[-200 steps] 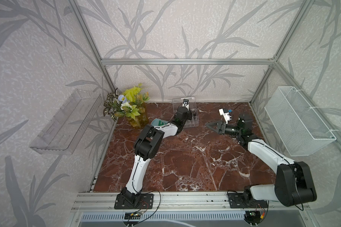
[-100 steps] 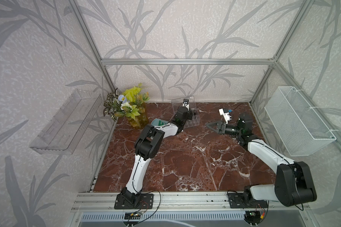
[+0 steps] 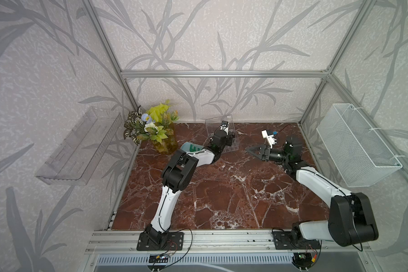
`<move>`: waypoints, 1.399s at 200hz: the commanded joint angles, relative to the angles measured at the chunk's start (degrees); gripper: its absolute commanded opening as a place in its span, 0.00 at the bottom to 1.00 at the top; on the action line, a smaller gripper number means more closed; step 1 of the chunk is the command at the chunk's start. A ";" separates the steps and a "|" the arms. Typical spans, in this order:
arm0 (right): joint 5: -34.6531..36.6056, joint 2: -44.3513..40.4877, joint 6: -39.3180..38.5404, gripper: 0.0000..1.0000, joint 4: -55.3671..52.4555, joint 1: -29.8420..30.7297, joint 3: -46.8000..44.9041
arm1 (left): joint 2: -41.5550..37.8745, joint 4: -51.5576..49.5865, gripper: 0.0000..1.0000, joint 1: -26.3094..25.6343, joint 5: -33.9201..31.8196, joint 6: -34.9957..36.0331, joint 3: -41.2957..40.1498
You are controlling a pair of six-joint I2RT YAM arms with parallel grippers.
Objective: Arrange the lipsticks in the organizer
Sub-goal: Place the lipstick in the storage box.
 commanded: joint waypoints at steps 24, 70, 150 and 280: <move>-1.21 0.10 0.52 0.78 2.44 -0.21 -0.71 | -1.38 -2.57 0.13 -0.19 -1.69 -0.11 0.35; -1.39 0.05 0.79 0.78 2.72 -0.23 -0.76 | 0.09 -4.19 0.17 -0.10 -2.46 -0.03 2.38; -1.56 0.36 0.95 0.78 3.06 -0.21 -0.94 | 2.12 -5.26 0.22 0.33 -1.56 0.39 4.72; 14.77 -2.02 -24.25 0.78 -31.08 6.50 8.89 | -22.11 2.34 0.51 0.95 -7.23 -5.23 -18.14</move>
